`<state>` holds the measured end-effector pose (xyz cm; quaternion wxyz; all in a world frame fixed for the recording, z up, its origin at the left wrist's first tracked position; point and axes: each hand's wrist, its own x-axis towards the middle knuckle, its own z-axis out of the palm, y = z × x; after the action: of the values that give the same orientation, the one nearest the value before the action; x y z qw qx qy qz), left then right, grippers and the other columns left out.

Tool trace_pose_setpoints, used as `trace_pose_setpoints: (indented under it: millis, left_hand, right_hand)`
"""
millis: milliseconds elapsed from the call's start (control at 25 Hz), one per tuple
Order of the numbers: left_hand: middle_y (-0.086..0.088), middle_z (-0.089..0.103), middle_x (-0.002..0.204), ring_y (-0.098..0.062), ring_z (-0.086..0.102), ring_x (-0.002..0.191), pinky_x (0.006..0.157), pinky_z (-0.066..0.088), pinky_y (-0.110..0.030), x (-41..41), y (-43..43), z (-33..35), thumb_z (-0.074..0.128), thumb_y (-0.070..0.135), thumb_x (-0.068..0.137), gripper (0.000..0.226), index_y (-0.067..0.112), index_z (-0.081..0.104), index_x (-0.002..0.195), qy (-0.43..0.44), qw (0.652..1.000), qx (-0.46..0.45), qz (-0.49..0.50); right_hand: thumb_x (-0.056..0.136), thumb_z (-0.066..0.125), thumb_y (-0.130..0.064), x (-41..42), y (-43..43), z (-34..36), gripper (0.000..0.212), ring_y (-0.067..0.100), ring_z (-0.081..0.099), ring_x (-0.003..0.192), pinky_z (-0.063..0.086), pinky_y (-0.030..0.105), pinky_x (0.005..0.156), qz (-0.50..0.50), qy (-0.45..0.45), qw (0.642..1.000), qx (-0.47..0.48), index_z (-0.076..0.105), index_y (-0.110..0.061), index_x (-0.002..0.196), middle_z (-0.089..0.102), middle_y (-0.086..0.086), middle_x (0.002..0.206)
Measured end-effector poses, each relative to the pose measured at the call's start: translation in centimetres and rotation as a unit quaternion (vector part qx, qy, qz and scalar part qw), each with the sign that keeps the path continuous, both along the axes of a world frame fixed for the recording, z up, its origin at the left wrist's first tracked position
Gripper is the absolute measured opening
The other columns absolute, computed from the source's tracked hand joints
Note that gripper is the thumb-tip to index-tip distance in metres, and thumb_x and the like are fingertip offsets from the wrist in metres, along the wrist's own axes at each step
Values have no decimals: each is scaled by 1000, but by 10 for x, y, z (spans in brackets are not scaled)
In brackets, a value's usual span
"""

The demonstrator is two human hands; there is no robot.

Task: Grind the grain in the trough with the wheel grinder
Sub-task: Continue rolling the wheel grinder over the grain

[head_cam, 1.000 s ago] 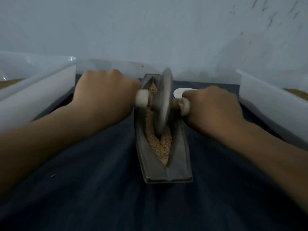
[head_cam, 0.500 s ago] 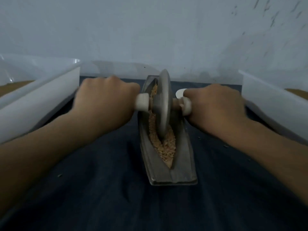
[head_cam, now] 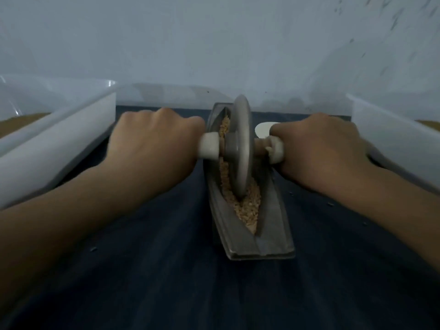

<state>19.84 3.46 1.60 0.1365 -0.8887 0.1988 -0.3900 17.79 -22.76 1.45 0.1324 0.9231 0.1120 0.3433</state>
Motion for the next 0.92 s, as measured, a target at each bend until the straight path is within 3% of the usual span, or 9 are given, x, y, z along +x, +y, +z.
trace_pose_setpoints:
  millis: [80,200,320,440,560,640,760,840,920]
  left_hand:
    - [-4,45,61,-26,44,46,47,28,-27,21,-20,9,62,24,81,7,20,56,80,48,998,-7,51]
    - [-8,60,88,-33,63,81,62,40,-36,40,-33,25,60,31,91,14,21,63,101,126,988,-24,91]
    - [5,40,65,-21,43,53,50,32,-29,6,-9,6,63,33,84,11,27,55,84,106,994,-32,26]
    - [8,19,54,-16,15,42,49,7,-16,-14,9,-3,62,34,68,22,29,41,70,29,999,-19,-22]
    - [-3,35,51,-25,39,39,46,13,-20,13,-12,4,68,24,72,12,22,56,73,14,999,-2,34]
    - [-6,49,67,-32,56,60,51,31,-31,37,-29,13,63,25,85,7,20,61,90,64,995,-34,75]
    - [-5,54,78,-33,59,72,59,39,-36,41,-20,9,57,30,90,8,23,60,94,130,987,-67,67]
    - [5,36,61,-22,37,48,47,29,-28,9,-2,-3,57,34,82,9,28,51,79,84,995,-59,11]
    - [11,16,56,-13,8,44,47,10,-18,-17,9,-8,54,38,72,12,31,44,71,26,998,-37,-35]
  right_hand:
    - [82,66,-33,29,13,9,23,28,54,59,33,26,51,-47,62,996,39,45,-31,74,44,-4,63]
    - [92,65,-33,56,18,29,16,33,64,91,49,35,68,-37,179,981,69,49,-32,86,64,5,95]
    - [76,75,-35,20,2,16,33,22,49,56,36,26,46,14,76,997,-29,42,-33,76,48,-7,63]
    - [60,78,-34,-5,-10,0,48,18,25,43,12,16,49,50,0,998,-30,32,-33,73,18,-13,53]
    - [78,74,-26,27,0,5,27,24,39,53,20,23,48,6,44,999,13,47,-29,77,34,-6,59]
    - [90,64,-21,50,16,15,5,33,57,75,34,31,58,-46,89,993,57,61,-24,91,56,7,80]
    - [90,64,-21,49,21,29,9,34,62,81,35,32,60,-31,103,994,-9,65,-24,98,60,8,88]
    - [77,73,-26,20,9,24,19,22,48,53,28,25,47,22,70,996,-51,55,-30,79,47,-5,64]
    - [62,75,-29,-12,-3,16,36,6,15,42,13,15,45,44,23,997,-55,41,-32,70,23,-13,51]
